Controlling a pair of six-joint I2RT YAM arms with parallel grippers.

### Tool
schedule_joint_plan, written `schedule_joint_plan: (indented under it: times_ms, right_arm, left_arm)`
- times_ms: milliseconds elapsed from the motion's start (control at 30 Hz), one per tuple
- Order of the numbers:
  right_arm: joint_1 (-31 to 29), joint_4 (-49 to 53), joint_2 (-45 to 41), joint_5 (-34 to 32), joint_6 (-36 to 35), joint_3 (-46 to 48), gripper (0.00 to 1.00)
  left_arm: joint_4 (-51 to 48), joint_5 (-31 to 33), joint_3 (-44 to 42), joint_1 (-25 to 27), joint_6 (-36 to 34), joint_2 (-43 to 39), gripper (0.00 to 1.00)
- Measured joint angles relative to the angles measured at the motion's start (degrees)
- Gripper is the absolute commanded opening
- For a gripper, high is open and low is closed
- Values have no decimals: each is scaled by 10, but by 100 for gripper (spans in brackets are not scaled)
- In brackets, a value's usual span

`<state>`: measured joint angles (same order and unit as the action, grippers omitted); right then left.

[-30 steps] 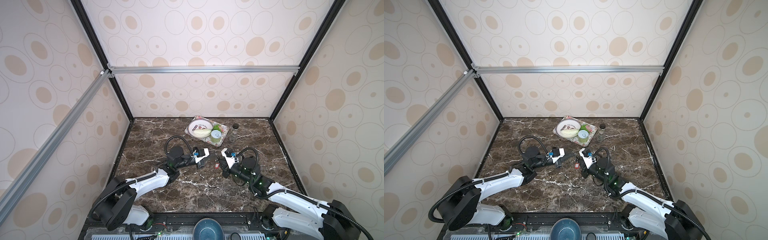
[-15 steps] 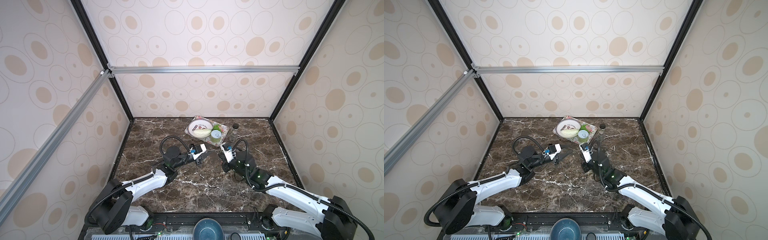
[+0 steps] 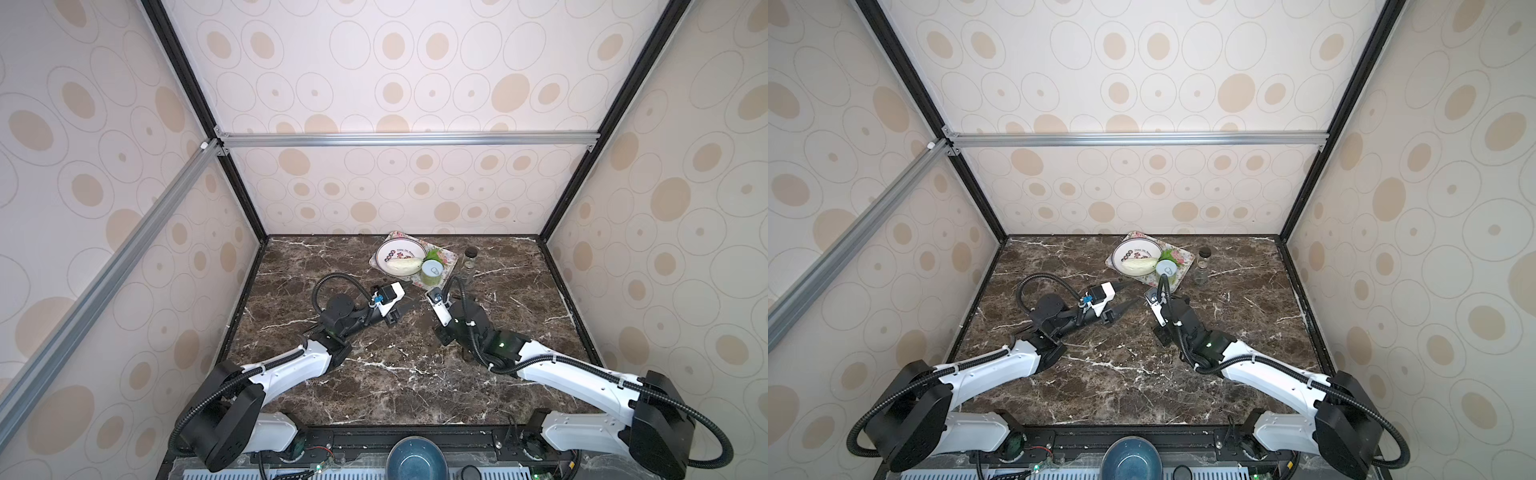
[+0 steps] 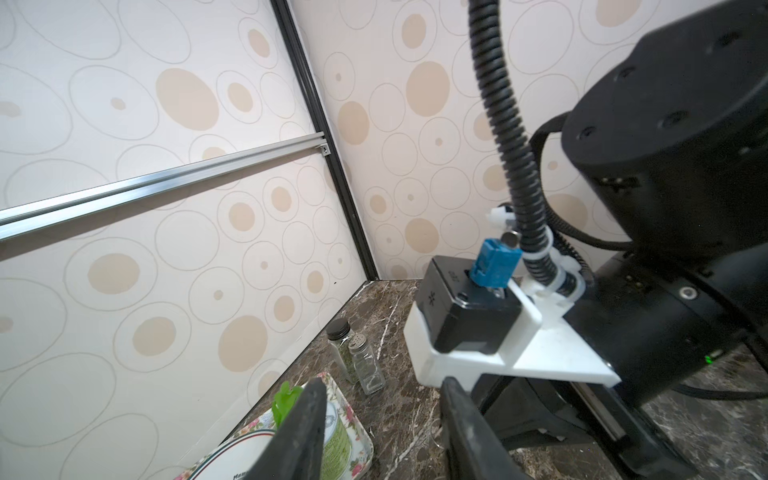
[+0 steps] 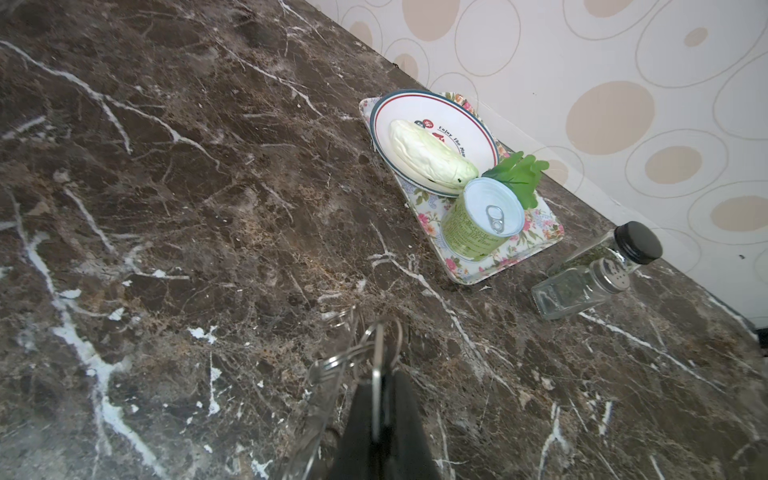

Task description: Put the keys on the keyring

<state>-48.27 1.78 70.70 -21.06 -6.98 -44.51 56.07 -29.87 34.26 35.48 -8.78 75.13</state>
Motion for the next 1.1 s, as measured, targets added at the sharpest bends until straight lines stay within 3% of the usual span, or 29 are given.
schedule_joint_plan:
  times_ms: [333,633,833,1100]
  right_arm:
    - [-41,134,45,-88,-106,-86,0]
    - [-99,312,32,-113,-243,-171,0]
    - [-103,426,43,-179,-304,-252,0]
    - [-103,546,92,-261,-369,-283,0]
  left_arm:
    - [31,36,-23,-23,19,-23,48]
    - [39,90,-50,-39,24,-53,53]
    - [43,111,-52,-45,35,-59,55]
    - [47,120,-52,-49,40,-59,56]
